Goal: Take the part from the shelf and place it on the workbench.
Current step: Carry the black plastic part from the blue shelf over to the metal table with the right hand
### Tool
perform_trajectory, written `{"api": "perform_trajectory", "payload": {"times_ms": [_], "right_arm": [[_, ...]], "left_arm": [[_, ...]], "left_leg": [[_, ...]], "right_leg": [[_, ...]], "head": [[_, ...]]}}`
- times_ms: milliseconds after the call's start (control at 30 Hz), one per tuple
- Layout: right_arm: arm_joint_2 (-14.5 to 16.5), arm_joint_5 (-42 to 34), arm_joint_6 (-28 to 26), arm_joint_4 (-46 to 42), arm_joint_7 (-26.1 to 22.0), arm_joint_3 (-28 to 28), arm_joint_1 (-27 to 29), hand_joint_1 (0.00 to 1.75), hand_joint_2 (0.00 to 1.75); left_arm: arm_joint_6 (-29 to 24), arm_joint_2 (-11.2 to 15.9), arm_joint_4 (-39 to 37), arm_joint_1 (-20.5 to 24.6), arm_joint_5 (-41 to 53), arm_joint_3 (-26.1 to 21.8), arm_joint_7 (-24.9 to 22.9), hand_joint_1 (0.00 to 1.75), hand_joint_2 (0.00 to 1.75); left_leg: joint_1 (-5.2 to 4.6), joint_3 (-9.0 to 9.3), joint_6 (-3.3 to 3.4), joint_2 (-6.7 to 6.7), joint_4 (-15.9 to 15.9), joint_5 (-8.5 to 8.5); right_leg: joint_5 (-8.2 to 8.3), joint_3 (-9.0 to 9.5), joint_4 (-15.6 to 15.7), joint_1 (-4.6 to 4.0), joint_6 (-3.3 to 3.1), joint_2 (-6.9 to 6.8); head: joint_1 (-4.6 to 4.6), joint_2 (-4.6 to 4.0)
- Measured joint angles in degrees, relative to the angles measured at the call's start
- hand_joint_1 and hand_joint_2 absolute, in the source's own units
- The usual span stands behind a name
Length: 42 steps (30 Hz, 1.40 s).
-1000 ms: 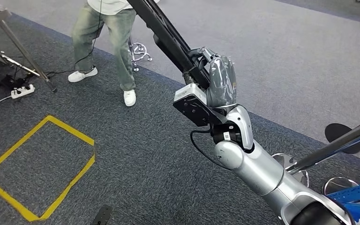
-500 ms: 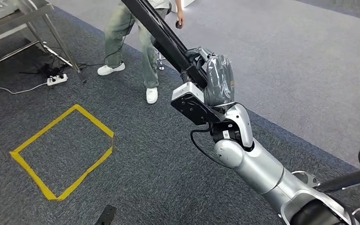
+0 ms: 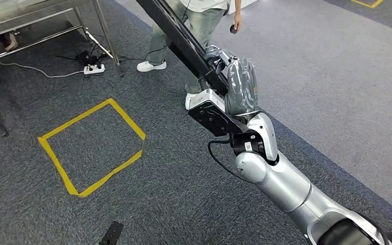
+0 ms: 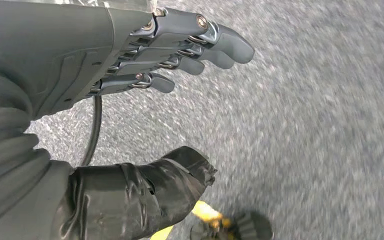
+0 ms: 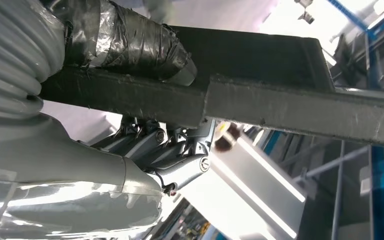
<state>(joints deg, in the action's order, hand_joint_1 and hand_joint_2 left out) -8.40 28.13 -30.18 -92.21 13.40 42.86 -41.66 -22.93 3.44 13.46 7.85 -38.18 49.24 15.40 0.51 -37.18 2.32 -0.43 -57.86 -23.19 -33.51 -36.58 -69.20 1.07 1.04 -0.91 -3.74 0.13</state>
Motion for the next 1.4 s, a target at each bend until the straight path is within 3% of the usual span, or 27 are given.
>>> {"api": "perform_trajectory", "payload": {"times_ms": [33,67,100,167,200,267,300,333,367,433,500,567,600,633,733,800,867,933,967,1033,1067,1100,1133,1233,1300,1400], "right_arm": [[0.0,0.0,0.0,0.0,0.0,0.0,0.1,1.75,1.75],[-0.1,0.0,0.0,0.0,0.1,0.0,0.3,1.75,1.75],[-0.1,0.0,0.0,0.0,0.1,0.0,0.4,1.75,1.75],[-0.2,0.0,0.0,0.0,0.1,0.0,0.4,1.75,1.75],[-0.2,0.0,0.0,0.0,0.1,0.0,0.4,1.75,1.75],[-0.2,0.0,0.0,-0.1,0.1,0.0,0.3,1.75,1.75],[-0.2,0.0,0.0,-0.1,0.1,0.0,0.2,1.75,1.75],[-0.2,0.0,0.0,-0.1,0.1,0.0,0.2,1.75,1.75],[-0.2,0.0,0.0,-0.1,0.1,0.0,0.1,1.75,1.75],[-0.2,0.0,0.0,-0.2,0.1,0.0,0.0,1.75,1.75],[-0.1,0.0,0.0,-0.2,0.1,0.0,-0.2,1.75,1.75],[-0.1,0.0,0.1,-0.2,0.1,0.0,-0.1,1.75,1.75],[-0.1,0.0,0.2,-0.2,0.2,0.0,0.0,1.75,1.75],[-0.1,0.0,0.4,-0.2,0.2,0.0,0.0,1.75,1.75],[-0.1,-0.3,1.1,-0.2,0.4,0.0,-0.1,1.75,1.75],[-0.1,-0.4,1.3,-0.2,0.3,0.0,-0.3,1.75,1.75],[-0.1,-0.5,1.3,-0.2,0.3,0.0,-0.3,1.75,1.75],[-0.1,-0.5,1.3,-0.2,0.3,0.0,-0.4,1.75,1.75],[-0.1,-0.5,1.3,-0.2,0.3,0.0,-0.4,1.75,1.75],[-0.2,-0.5,1.3,-0.2,0.3,0.0,-0.2,1.75,1.75],[-0.2,-0.5,1.3,-0.1,0.4,0.0,-0.1,1.75,1.75],[-0.2,-0.5,1.3,-0.1,0.4,0.0,0.0,1.75,1.75],[-0.3,-0.5,1.3,-0.1,0.4,0.0,0.1,1.75,1.75],[-0.3,-0.4,1.2,-0.1,0.5,0.0,0.1,1.75,1.75],[-0.3,-0.4,1.2,-0.1,0.8,0.0,0.1,1.75,1.75],[-0.3,-0.4,1.3,-0.1,1.4,0.0,0.1,1.75,1.75]], "left_arm": [[0.0,0.0,0.0,0.1,0.0,0.0,0.0,0.0,1.75],[0.0,0.0,0.0,0.1,0.0,0.0,0.0,0.0,1.75],[0.0,0.0,0.0,0.1,0.0,0.0,0.0,0.0,1.75],[0.0,0.0,0.0,0.0,0.0,0.0,0.0,0.0,1.75],[0.0,-0.1,0.0,0.1,0.0,0.0,0.0,0.0,1.75],[0.0,-0.1,0.0,0.2,0.0,0.0,-0.1,0.0,1.75],[0.0,-0.1,0.0,0.2,0.0,0.0,-0.1,0.0,1.75],[0.0,-0.1,0.0,0.1,0.0,0.0,-0.1,0.0,1.75],[0.0,0.0,0.0,0.0,0.0,0.0,-0.1,0.0,1.75],[0.0,0.0,0.0,-0.1,0.0,0.0,-0.1,0.0,1.75],[0.1,-0.1,0.0,0.0,0.0,0.0,-0.1,0.0,1.75],[0.1,-0.1,0.0,0.1,0.1,0.0,-0.1,0.0,1.75],[0.2,-0.1,0.0,0.0,0.1,0.0,-0.2,0.0,1.75],[0.5,-0.1,0.0,0.0,0.0,0.0,-0.2,0.0,1.75],[1.7,0.0,0.0,0.1,-0.2,0.0,-0.3,0.0,1.75],[1.9,0.0,0.0,0.2,-0.1,0.0,-0.3,0.0,1.75],[1.7,0.0,0.0,0.1,0.1,0.0,-0.3,0.0,1.75],[1.4,0.0,0.0,0.0,0.3,0.0,-0.4,0.0,1.75],[1.3,0.0,0.0,0.1,0.4,0.0,-0.4,0.0,1.75],[1.2,0.0,0.0,0.2,0.5,0.0,-0.4,0.0,1.75],[1.1,0.0,0.0,0.3,0.6,0.0,-0.4,0.0,1.75],[1.1,0.0,0.0,0.3,0.6,0.0,-0.4,0.0,1.75],[1.1,0.0,0.0,0.2,0.7,0.0,-0.4,0.0,1.75],[1.1,-0.1,0.0,0.2,0.7,0.0,-0.5,0.0,1.75],[1.1,-0.2,0.0,0.2,0.8,0.0,-0.5,0.0,1.75],[1.0,-0.1,0.0,-0.1,0.7,0.0,-0.7,0.0,1.75]], "left_leg": [[-0.03,0.0,0.12,-0.69,0.0,-0.04],[-0.06,0.02,0.17,-1.47,-0.1,-0.09],[-0.09,0.04,0.19,-2.27,-0.2,-0.16],[-0.08,0.08,0.04,-3.8,-0.7,-0.38],[-0.09,-0.03,-0.14,-4.47,-0.9,-0.53],[0.03,-0.59,-0.73,-5.69,-1.4,-0.58],[0.19,-0.9,-1.1,-6.23,-1.4,-0.46],[0.36,-1.1,-1.52,-6.81,-1.3,-0.29],[0.52,-1.19,-1.87,-6.78,-1.2,-0.24],[0.39,-2.09,-2.56,-4.45,-3.1,-1.32],[0.39,-5.12,-3.13,-1.27,-9.2,-4.09],[0.59,-8.47,-3.48,-0.27,-15.4,-6.04],[0.64,-8.99,-3.56,-0.08,-16.2,-5.77],[0.65,-8.32,-3.57,0.15,-14.8,-4.55],[0.2,-2.56,-3.04,2.89,-4.2,-0.28],[-0.27,-1.01,-2.18,3.75,-1.2,-0.05],[-0.22,-0.96,-1.35,2.5,-0.9,-0.08],[-0.05,-0.69,-0.69,1.4,-0.6,-0.05],[0.03,-0.57,-0.37,0.91,-0.5,-0.03],[-0.11,-0.52,0.11,-0.04,-0.5,-0.13],[-0.2,-0.48,0.24,-0.55,-0.6,-0.21],[-0.29,-0.43,0.35,-1.05,-0.7,-0.31],[-0.35,-0.35,0.42,-1.5,-0.8,-0.43],[-0.49,-0.12,0.18,-2.65,-1.2,-0.86],[-0.52,-0.3,-0.28,-2.98,-1.3,-0.93],[-0.51,-0.49,-1.13,-2.88,-1.4,-1.07]], "right_leg": [[-1.08,-2.02,-3.7,-0.01,0.01,0.4],[-1.15,-3.45,-5.8,-0.03,0.03,0.6],[-0.11,-3.93,-5.8,-0.03,0.0,0.73],[4.26,-1.97,0.1,0.02,-0.23,1.54],[5.9,-0.62,3.6,0.14,-0.45,2.82],[7.08,1.29,8.3,0.28,-0.71,4.95],[6.8,1.58,8.9,0.23,-0.8,5.36],[6.83,1.85,9.3,0.19,-0.89,4.91],[6.97,2.04,9.5,0.22,-1.1,4.33],[7.18,2.69,10.1,0.51,-1.59,3.08],[7.15,3.14,10.4,0.45,-1.96,1.72],[6.96,3.32,10.4,0.35,-2.1,0.24],[6.83,3.41,10.4,0.34,-2.08,-0.47],[6.68,3.55,10.3,0.36,-2.0,-1.14],[5.95,4.15,10.2,0.1,-1.29,-2.89],[5.51,4.48,10.3,-0.39,-0.7,-3.85],[5.12,4.82,10.5,-0.48,-0.14,-4.62],[3.61,4.21,8.6,-0.21,0.22,-3.12],[2.16,3.0,5.9,-0.1,0.25,-1.76],[-1.01,-0.99,-1.9,-0.15,0.07,0.17],[-1.68,-2.86,-4.9,-0.23,0.0,0.49],[-1.3,-4.0,-6.2,-0.32,-0.1,0.64],[0.27,-4.04,-5.1,-0.41,-0.27,0.72],[6.47,-0.41,5.3,-0.72,-1.18,1.37],[7.38,1.12,8.8,-0.96,-1.53,1.8],[7.53,1.65,9.8,-0.8,-1.89,1.66]], "head": [[0.05,0.0],[0.06,0.0],[0.06,0.0],[0.08,0.0],[0.07,0.0],[-0.04,0.0],[-0.06,0.0],[-0.07,0.0],[-0.06,0.0],[-0.35,0.0],[-0.72,0.0],[-0.77,0.0],[-0.78,0.0],[-0.77,0.0],[-0.79,0.0],[-0.58,0.0],[-0.33,0.0],[-0.2,0.0],[-0.08,0.0],[0.07,0.0],[0.1,0.0],[0.1,0.0],[0.09,0.0],[0.07,0.0],[0.05,0.0],[0.03,0.0]]}}
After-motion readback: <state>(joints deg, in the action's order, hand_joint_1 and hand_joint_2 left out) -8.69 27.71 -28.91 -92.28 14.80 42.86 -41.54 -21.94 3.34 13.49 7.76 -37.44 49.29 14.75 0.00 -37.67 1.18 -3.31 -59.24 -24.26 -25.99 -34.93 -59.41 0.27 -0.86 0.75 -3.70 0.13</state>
